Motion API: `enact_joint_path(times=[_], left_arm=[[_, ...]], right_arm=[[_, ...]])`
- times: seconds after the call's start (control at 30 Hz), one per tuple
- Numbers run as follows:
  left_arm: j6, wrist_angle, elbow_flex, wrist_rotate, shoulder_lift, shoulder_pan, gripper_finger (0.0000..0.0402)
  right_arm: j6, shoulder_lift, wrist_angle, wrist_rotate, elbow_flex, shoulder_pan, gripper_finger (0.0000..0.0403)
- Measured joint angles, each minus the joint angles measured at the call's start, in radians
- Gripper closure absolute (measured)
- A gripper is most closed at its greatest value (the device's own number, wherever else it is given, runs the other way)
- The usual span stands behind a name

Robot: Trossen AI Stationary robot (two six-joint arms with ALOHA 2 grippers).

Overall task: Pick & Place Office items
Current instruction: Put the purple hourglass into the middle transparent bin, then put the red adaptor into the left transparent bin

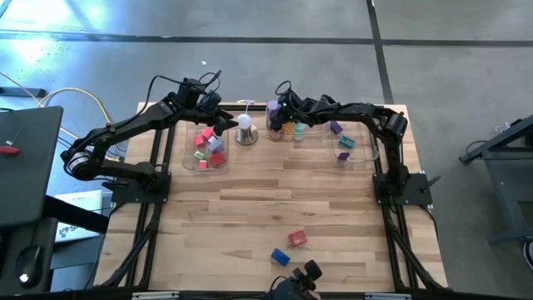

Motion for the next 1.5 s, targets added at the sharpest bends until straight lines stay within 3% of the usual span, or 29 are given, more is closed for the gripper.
enact_joint_path(times=[0.63,1.0,1.33,1.5], left_arm=[[-0.002,0.0,0.0,0.027,0.0,0.0,0.0155],[-0.001,0.001,0.0,0.053,0.0,0.0,0.0155],[0.073,0.012,0.001,0.064,-0.027,-0.003,0.0155],[0.123,0.014,0.001,-0.033,-0.087,-0.034,0.0155]], right_arm=[[-0.011,-0.01,0.016,-0.01,-0.001,0.021,0.0282],[-0.031,-0.098,-0.06,0.027,-0.001,0.022,0.0282],[-0.079,-0.264,-0.124,0.001,0.0,0.059,0.0282],[-0.108,-0.397,-0.165,-0.055,0.0,0.093,0.0282]])
